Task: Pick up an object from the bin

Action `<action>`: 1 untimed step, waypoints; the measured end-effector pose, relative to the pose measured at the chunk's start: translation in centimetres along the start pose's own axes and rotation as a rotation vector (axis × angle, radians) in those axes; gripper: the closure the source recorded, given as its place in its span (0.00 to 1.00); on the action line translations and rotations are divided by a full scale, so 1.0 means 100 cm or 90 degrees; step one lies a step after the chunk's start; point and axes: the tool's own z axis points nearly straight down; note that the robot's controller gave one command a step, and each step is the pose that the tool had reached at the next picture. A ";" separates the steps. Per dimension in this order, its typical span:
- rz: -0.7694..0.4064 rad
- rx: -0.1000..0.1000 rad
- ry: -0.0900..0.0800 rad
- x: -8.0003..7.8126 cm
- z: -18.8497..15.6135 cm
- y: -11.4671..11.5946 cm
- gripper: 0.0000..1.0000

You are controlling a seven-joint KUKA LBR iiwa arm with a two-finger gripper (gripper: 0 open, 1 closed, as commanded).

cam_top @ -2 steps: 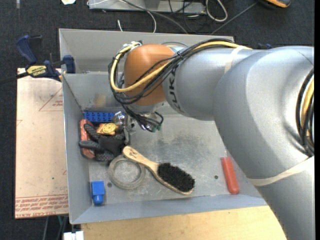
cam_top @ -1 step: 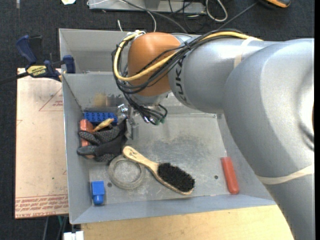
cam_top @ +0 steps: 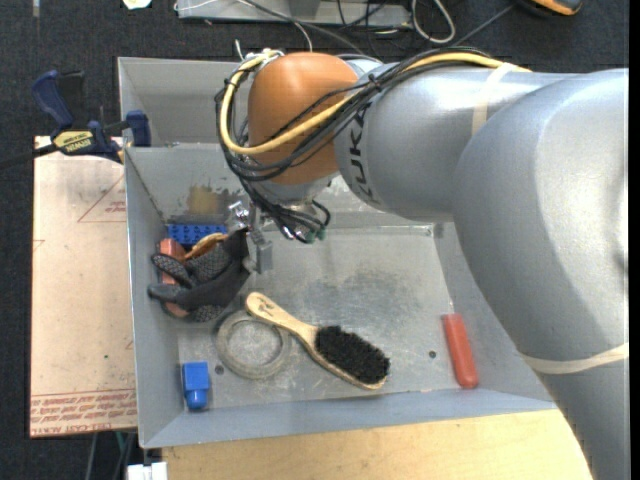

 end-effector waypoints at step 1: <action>-0.089 0.009 -0.004 -0.010 0.060 0.005 1.00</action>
Offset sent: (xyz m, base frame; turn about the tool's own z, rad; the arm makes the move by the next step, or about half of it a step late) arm 0.0111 -0.0008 0.0848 -0.0398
